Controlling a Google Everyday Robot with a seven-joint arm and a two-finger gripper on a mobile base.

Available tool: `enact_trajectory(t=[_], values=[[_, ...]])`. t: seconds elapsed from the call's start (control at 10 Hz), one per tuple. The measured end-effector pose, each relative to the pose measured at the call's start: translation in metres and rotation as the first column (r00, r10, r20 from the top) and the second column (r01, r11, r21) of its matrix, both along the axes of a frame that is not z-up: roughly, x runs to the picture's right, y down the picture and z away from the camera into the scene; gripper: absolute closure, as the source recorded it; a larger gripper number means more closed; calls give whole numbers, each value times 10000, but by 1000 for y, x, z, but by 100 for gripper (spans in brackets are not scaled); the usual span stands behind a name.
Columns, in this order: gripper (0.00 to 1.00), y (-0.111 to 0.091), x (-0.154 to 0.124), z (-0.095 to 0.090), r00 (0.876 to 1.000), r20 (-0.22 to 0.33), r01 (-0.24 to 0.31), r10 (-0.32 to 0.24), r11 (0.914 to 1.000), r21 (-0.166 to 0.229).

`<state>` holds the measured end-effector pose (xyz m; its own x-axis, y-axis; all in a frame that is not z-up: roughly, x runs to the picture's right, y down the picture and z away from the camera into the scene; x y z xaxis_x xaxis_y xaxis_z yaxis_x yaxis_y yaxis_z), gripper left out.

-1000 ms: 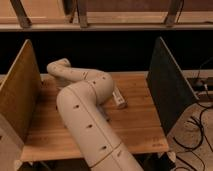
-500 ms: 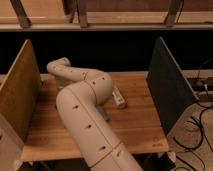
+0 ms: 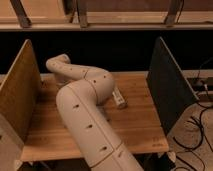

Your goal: Place the pepper on the white sponge

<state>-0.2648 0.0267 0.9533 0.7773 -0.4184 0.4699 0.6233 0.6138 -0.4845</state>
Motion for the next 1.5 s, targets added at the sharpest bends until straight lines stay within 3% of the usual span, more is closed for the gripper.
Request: enact_trajectory(t=[0.3,0.6,0.8,0.9,1.1,1.5], values=[[100,-55,13,-22,9999,-114,-83,97,9929,1183],[100,-80,66,-46,9892,-1145,-715,920,9826,1714],[100,-78,109,-67,9673,-1857,-1373,1728,9723,1893],[100,-74,137,-84,9461,-2264,-1862,2318,9608,2054],[100,-63,167,-110,9139,-2615,-2531,3106,9394,2312],[100,-22,203,-158,8514,-3014,-3685,4293,8984,2387]])
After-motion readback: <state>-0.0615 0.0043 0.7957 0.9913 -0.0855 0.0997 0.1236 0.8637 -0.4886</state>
